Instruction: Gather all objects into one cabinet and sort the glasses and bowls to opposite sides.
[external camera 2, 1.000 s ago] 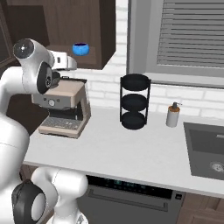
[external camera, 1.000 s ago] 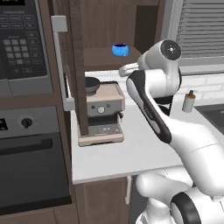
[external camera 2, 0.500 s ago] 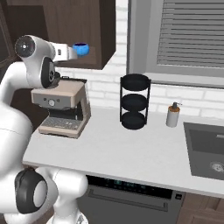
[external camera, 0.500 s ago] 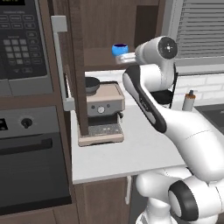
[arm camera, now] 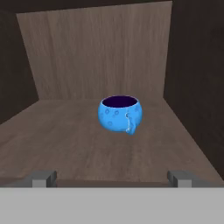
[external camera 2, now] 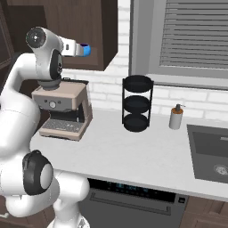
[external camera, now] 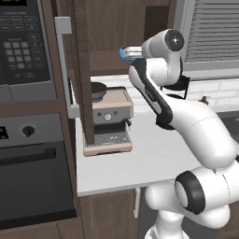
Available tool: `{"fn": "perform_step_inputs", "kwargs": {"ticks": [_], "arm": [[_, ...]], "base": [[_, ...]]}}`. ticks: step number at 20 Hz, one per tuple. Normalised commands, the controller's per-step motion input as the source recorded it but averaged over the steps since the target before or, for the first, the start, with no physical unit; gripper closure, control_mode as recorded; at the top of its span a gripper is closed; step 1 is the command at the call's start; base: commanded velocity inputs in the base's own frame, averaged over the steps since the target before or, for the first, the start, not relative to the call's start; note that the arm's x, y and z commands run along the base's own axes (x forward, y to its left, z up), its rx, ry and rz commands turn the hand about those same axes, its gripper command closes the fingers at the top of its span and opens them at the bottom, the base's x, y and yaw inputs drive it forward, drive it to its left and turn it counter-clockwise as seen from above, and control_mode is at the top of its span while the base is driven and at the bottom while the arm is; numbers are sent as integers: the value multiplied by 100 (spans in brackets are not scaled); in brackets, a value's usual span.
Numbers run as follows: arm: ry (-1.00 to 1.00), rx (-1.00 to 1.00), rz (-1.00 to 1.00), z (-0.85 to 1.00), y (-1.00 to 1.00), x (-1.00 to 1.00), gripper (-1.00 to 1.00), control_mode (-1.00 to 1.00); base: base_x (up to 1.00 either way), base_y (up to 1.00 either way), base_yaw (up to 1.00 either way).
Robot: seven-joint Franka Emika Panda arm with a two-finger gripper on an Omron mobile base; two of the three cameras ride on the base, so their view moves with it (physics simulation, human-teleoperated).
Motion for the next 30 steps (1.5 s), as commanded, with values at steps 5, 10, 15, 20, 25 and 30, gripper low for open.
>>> {"fn": "perform_step_inputs", "kwargs": {"ticks": [5, 10, 15, 20, 25, 30], "arm": [[3, 8, -1, -1, -9, 44, -100, -100], [3, 6, -2, 0, 0, 24, -100, -100], [5, 2, -1, -2, 0, 15, -100, -100], [0, 0, 0, -8, 0, 19, -100, -100], [0, 0, 0, -5, 0, 11, -100, -100], [0, 0, 0, -9, 0, 12, -100, -100]], "base": [[0, 0, 0], [0, 0, 0], [0, 0, 0], [0, 0, 0], [0, 0, 0], [0, 0, 0]]}}
